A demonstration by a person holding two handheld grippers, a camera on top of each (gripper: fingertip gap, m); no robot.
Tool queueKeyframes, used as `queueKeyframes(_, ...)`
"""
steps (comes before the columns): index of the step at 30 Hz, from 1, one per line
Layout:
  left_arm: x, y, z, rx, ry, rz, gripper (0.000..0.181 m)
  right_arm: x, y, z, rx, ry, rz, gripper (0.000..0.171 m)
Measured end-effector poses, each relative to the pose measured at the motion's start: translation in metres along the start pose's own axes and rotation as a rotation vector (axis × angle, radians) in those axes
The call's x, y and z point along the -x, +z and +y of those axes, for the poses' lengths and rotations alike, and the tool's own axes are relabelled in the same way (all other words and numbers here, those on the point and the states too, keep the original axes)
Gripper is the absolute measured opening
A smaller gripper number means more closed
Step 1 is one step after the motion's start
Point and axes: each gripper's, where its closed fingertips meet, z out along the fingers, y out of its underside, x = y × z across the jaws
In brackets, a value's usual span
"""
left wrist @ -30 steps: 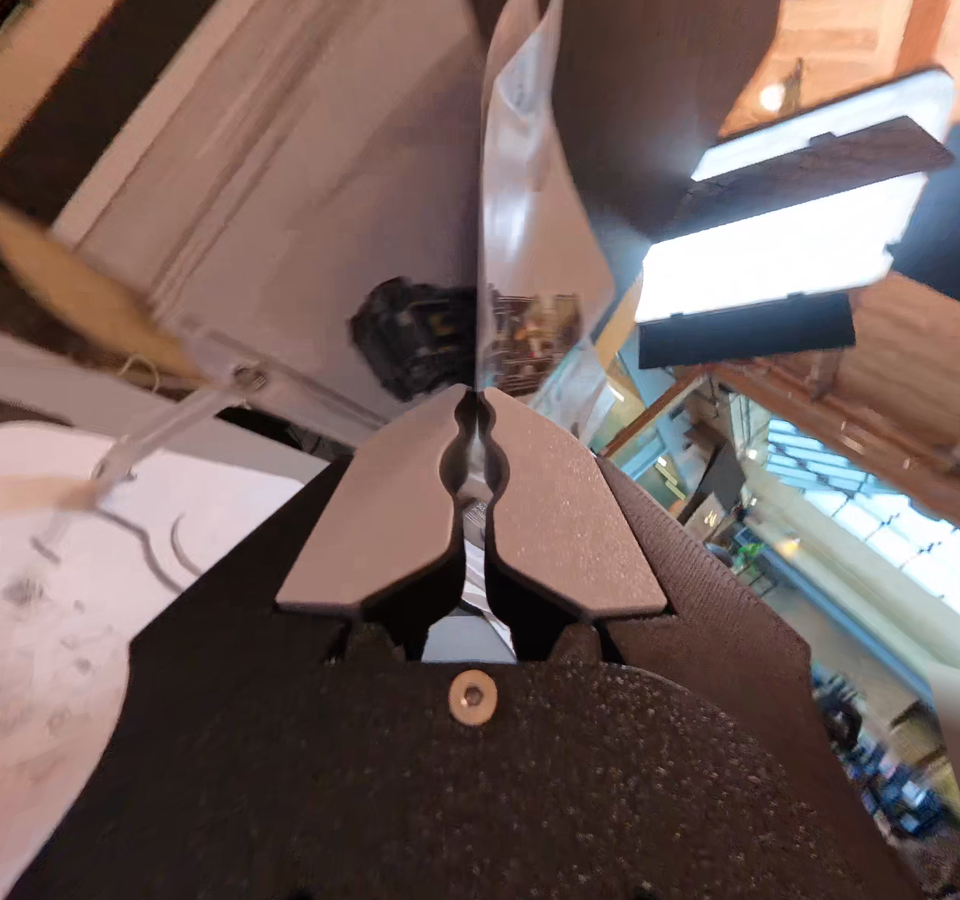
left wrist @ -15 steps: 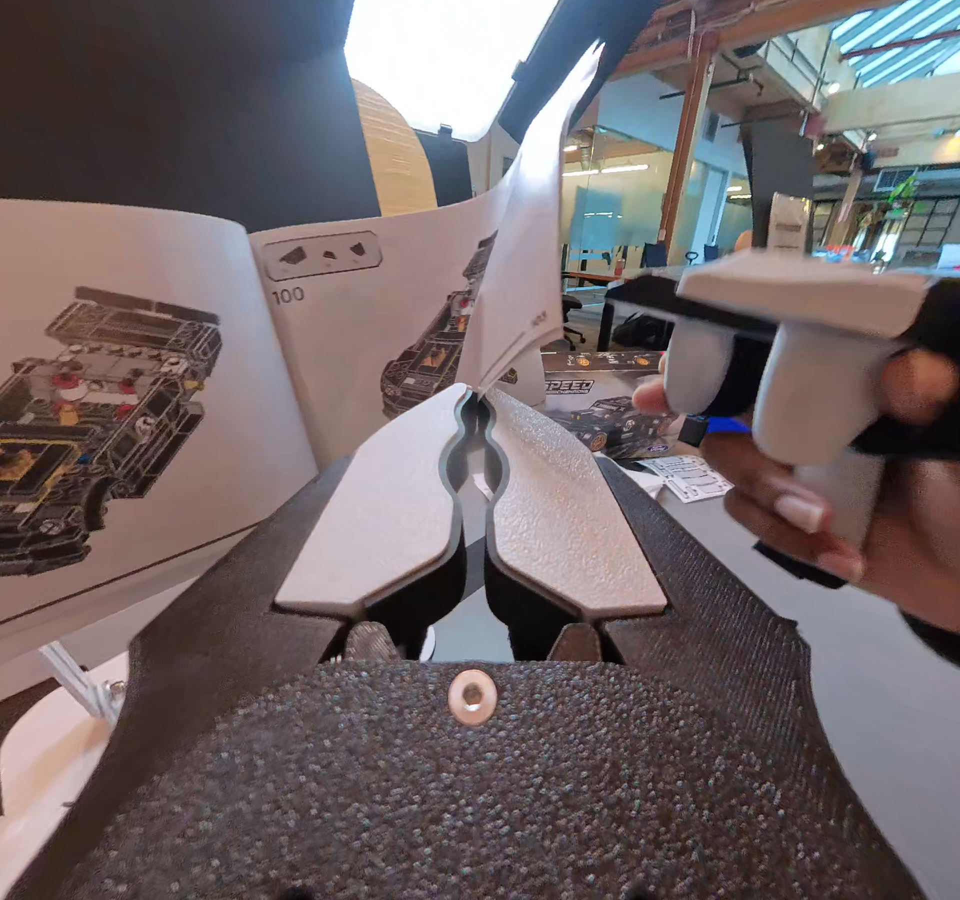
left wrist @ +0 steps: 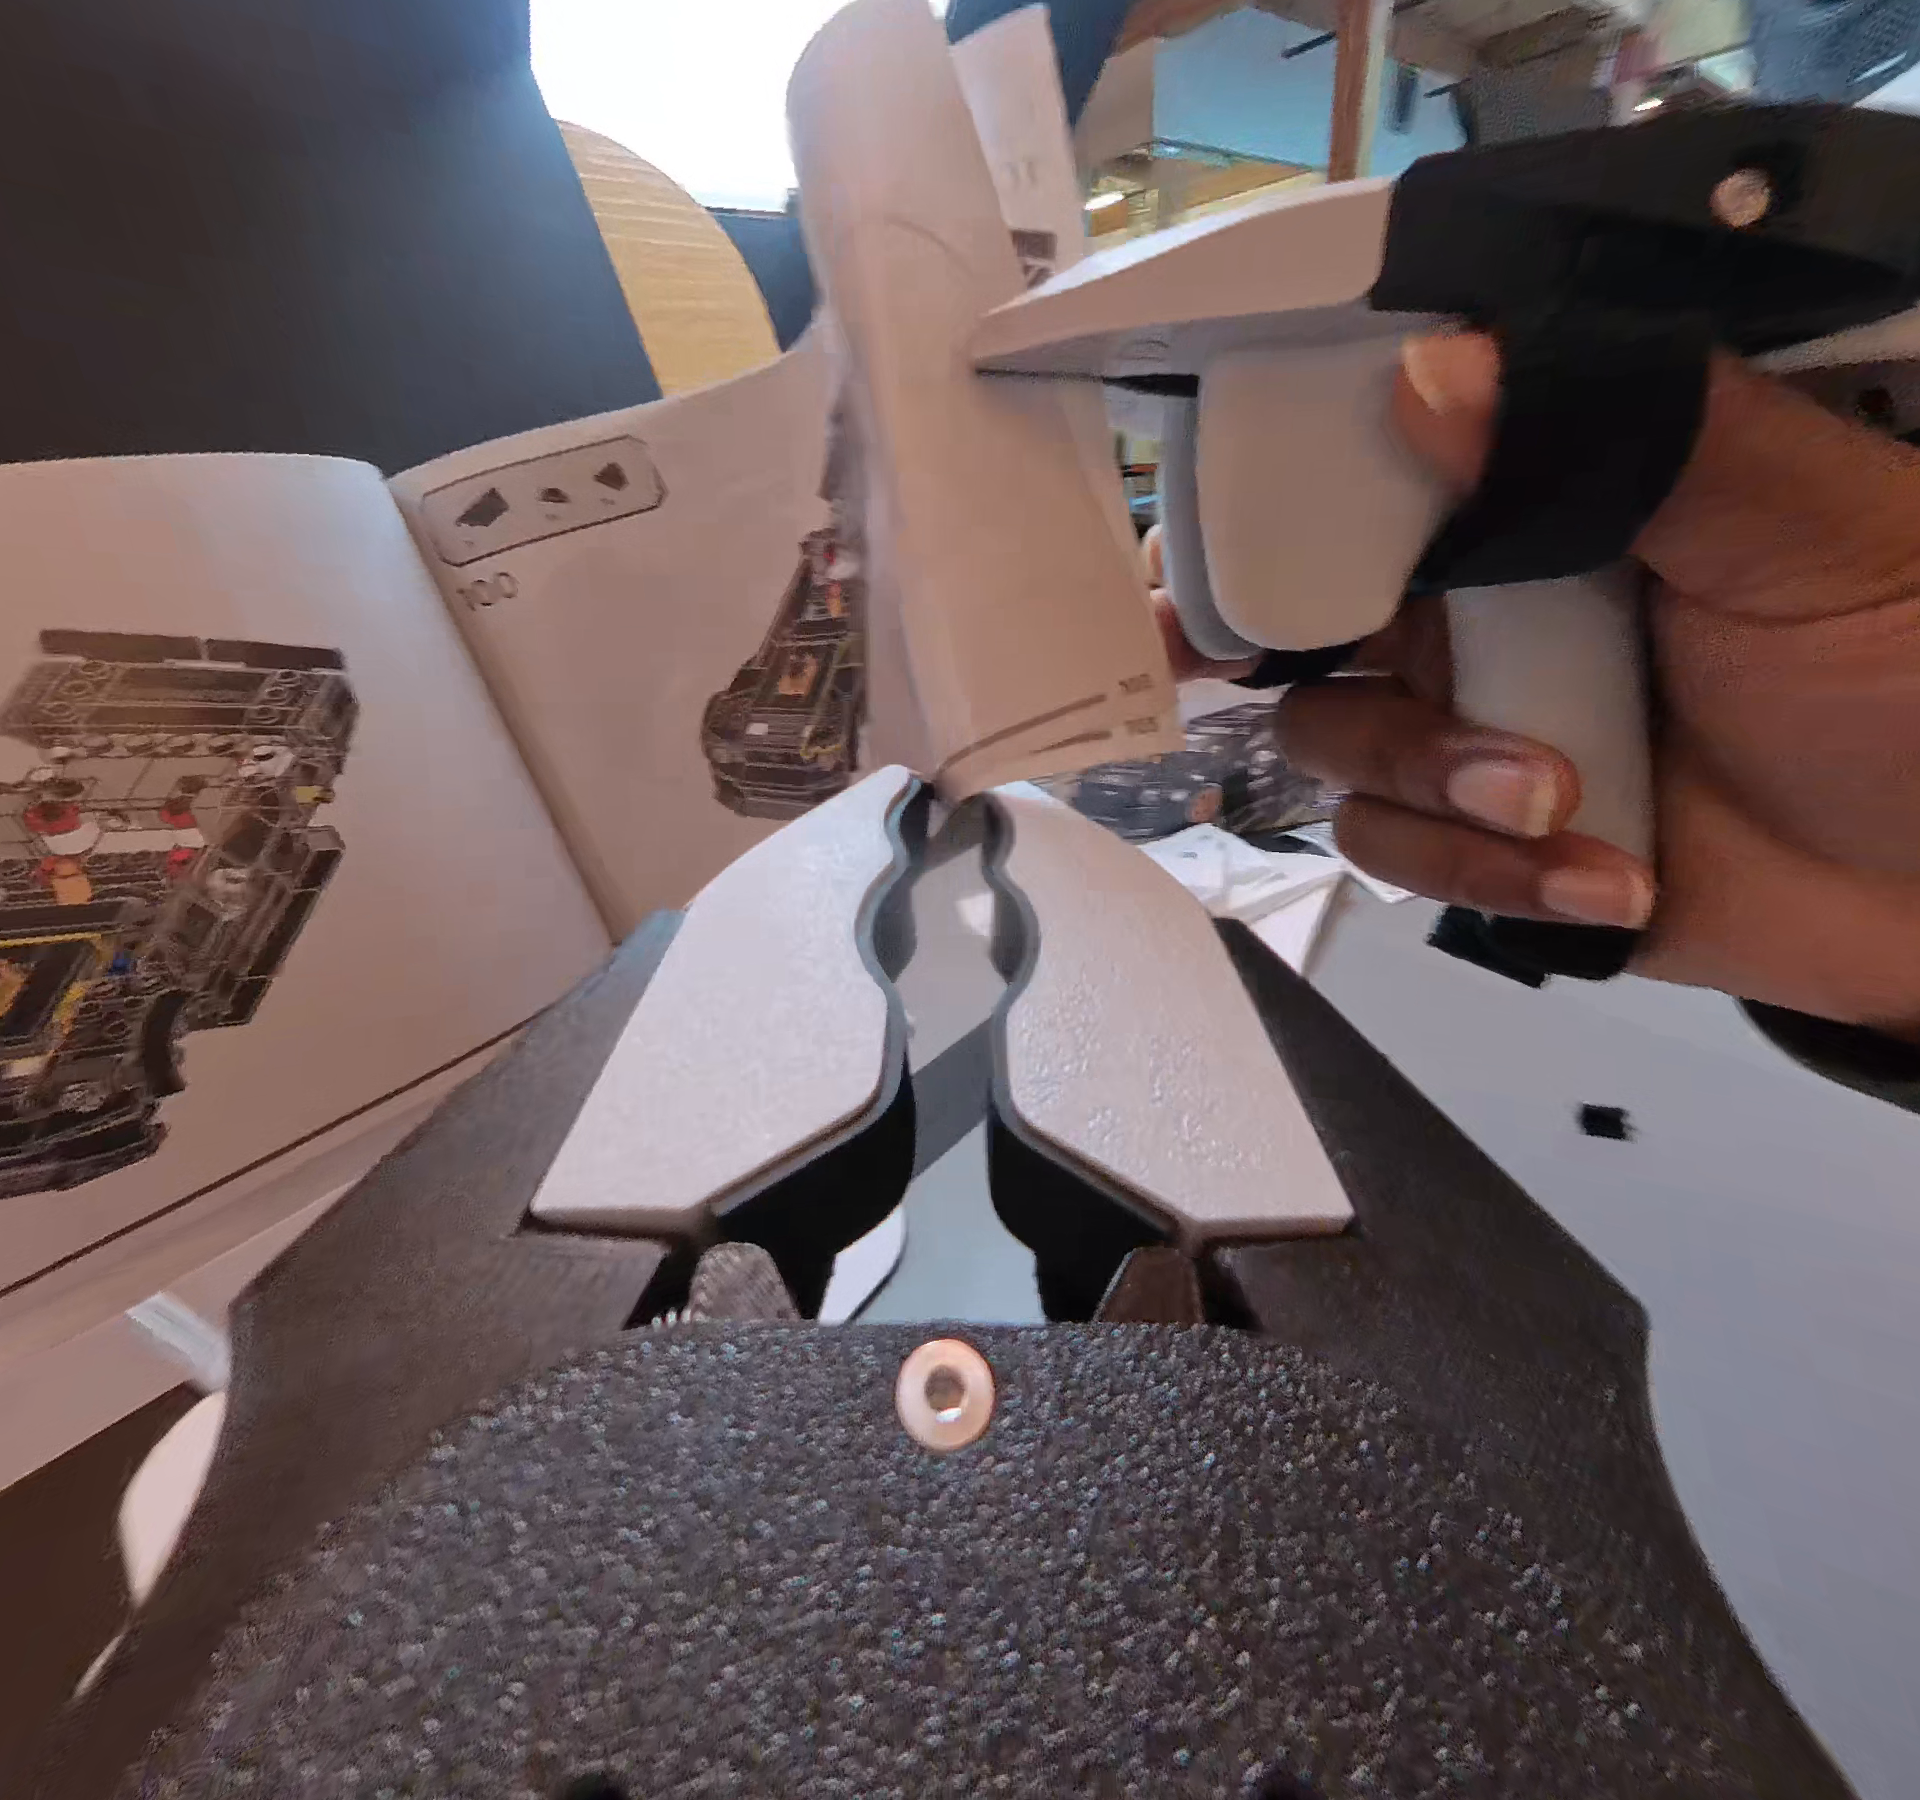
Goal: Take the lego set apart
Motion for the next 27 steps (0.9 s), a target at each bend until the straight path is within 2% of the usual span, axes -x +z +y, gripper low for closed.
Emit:
queueKeyframes(3,-0.01,-0.01,-0.009,-0.034,-0.076,0.101,0.039,-0.004,-0.003,0.002,0.011,0.03,-0.027,0.0)
queueKeyframes(5,-0.007,-0.019,-0.021,-0.065,-0.151,0.142,0.053,-0.005,-0.005,0.0,0.004,0.046,-0.066,0.0)
queueKeyframes(11,-0.006,-0.02,-0.047,-0.032,-0.437,0.404,0.075,0.002,-0.003,0.007,0.046,0.07,-0.178,0.0)
queueKeyframes(14,0.013,-0.003,-0.052,-0.039,-0.534,0.396,0.068,0.01,0.0,0.015,0.086,0.023,-0.226,0.0)
queueKeyframes(17,0.018,0.009,-0.065,-0.053,-0.69,0.483,0.056,0.014,0.004,0.028,0.146,-0.095,-0.235,0.0)
queueKeyframes(21,0.016,0.012,-0.062,0.003,-0.721,0.541,0.013,0.016,0.006,0.036,0.182,-0.15,-0.242,0.0)
queueKeyframes(27,0.036,-0.007,-0.062,-0.003,-0.647,0.472,0.006,0.003,-0.007,0.032,0.17,-0.107,-0.265,0.0)
